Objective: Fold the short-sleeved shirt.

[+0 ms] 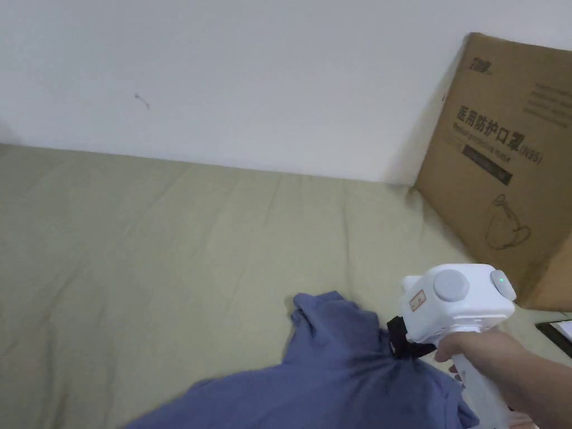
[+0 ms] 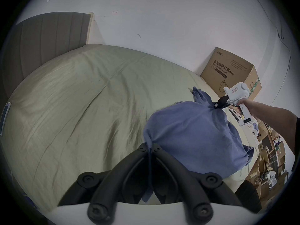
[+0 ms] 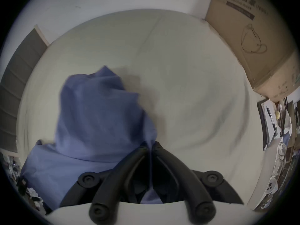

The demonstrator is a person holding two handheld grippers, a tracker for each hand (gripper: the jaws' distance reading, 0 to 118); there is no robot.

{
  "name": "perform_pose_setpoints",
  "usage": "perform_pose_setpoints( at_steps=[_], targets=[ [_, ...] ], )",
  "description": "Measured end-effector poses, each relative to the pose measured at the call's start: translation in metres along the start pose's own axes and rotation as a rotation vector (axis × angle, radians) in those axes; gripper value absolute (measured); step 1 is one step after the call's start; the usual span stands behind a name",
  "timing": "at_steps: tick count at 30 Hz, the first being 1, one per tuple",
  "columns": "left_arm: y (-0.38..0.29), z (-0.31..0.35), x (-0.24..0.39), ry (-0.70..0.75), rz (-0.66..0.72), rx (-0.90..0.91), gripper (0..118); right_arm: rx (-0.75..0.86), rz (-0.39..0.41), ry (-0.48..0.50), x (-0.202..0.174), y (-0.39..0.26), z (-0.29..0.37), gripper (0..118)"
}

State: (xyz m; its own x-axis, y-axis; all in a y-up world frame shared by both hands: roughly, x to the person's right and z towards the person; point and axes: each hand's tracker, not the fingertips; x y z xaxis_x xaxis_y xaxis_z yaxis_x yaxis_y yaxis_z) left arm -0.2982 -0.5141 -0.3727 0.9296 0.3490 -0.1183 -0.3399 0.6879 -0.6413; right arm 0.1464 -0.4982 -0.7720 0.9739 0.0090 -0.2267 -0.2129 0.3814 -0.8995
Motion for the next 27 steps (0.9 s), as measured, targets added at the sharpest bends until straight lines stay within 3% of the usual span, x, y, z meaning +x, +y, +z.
perform_pose_setpoints(
  at_steps=[3,5,8,10,12,19,24,27],
  targets=[
    [0.004,0.012,0.005,-0.009,0.021,-0.002,0,0.112,-0.014,0.092,-0.005,-0.011,0.035,1],
    [0.011,0.027,0.012,-0.040,0.030,0.013,0,0.203,-0.027,0.104,-0.004,-0.025,0.070,1],
    [0.025,0.058,0.023,-0.061,-0.036,0.089,0,0.354,-0.086,0.164,0.004,-0.056,0.139,1],
    [0.035,0.079,0.030,-0.047,-0.093,0.140,0,0.445,-0.106,0.311,0.014,-0.078,0.191,1],
    [0.049,0.102,0.039,-0.017,-0.142,0.200,0,0.502,-0.134,0.359,0.020,-0.099,0.242,1],
    [0.138,0.174,0.071,0.018,-0.310,0.338,0,0.677,-0.131,0.305,0.035,-0.136,0.404,1],
    [0.203,0.211,0.101,0.049,-0.363,0.404,0,0.768,-0.082,0.206,0.047,-0.117,0.477,1],
    [0.247,0.218,0.115,0.033,-0.344,0.388,0,0.811,-0.110,0.162,0.052,-0.096,0.509,1]
  ],
)
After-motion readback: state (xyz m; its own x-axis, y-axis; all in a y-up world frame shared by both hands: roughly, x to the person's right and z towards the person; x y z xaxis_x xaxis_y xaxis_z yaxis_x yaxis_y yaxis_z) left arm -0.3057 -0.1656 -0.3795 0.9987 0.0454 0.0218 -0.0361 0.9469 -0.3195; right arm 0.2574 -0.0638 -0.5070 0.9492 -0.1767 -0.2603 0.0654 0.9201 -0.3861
